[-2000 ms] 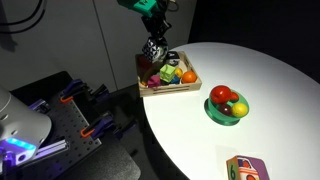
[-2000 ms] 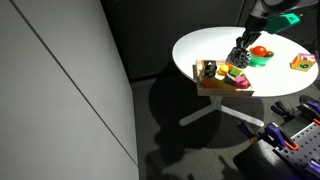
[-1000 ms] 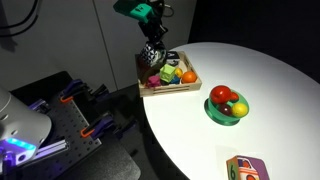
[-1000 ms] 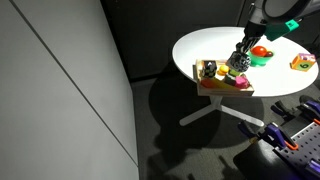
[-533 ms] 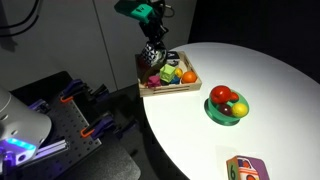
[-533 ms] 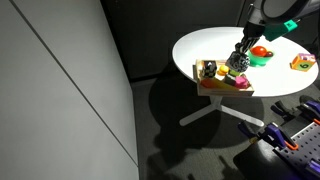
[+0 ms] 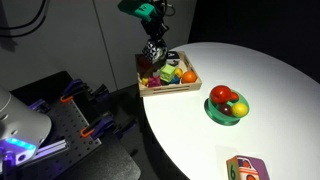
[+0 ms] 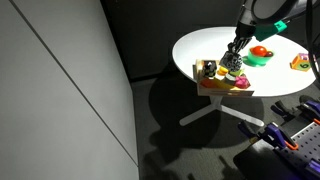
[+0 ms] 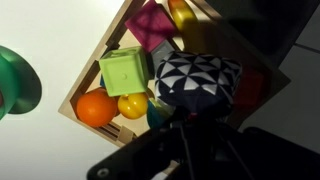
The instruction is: Move the white and black block from the table to the tray
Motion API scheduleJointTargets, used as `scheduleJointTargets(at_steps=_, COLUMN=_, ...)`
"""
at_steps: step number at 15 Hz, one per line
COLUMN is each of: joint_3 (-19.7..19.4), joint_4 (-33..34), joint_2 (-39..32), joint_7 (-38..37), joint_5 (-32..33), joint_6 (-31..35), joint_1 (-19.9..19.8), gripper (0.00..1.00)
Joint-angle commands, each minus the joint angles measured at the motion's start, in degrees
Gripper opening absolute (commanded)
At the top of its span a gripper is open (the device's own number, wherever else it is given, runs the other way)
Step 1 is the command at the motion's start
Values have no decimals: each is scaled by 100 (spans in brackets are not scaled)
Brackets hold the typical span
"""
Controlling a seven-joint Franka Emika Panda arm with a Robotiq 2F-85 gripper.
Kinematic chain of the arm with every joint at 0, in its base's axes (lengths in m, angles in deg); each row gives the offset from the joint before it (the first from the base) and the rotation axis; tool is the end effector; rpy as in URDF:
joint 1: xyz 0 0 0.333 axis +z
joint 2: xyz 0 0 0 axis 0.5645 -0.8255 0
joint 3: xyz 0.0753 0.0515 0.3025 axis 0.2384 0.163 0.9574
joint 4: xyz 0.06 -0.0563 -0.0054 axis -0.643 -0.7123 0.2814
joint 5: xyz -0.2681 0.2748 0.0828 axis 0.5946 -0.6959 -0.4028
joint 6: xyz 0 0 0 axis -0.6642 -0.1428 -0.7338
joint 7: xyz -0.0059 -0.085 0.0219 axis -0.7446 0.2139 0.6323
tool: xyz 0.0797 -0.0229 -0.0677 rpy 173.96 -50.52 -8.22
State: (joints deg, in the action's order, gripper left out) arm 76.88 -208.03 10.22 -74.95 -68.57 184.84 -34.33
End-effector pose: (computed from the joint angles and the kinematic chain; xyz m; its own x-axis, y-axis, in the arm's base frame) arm 0.5039 0.0007 0.2723 0.9905 0.0621 0.1228 0.0590 -0.9978 0.0289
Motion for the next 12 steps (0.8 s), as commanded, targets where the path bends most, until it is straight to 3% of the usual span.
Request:
scheduleJointTargets(at_steps=1, joint_3=31, joint_4=270, joint_2=-239, joint_7=-305, joint_5=138, joint_6=-28, joint_1=138, gripper=4)
scheduleJointTargets(at_steps=12, joint_3=-197, joint_4=463, joint_2=-1015, joint_7=-848, joint_5=660, joint_6=603, joint_1=458, gripper=4)
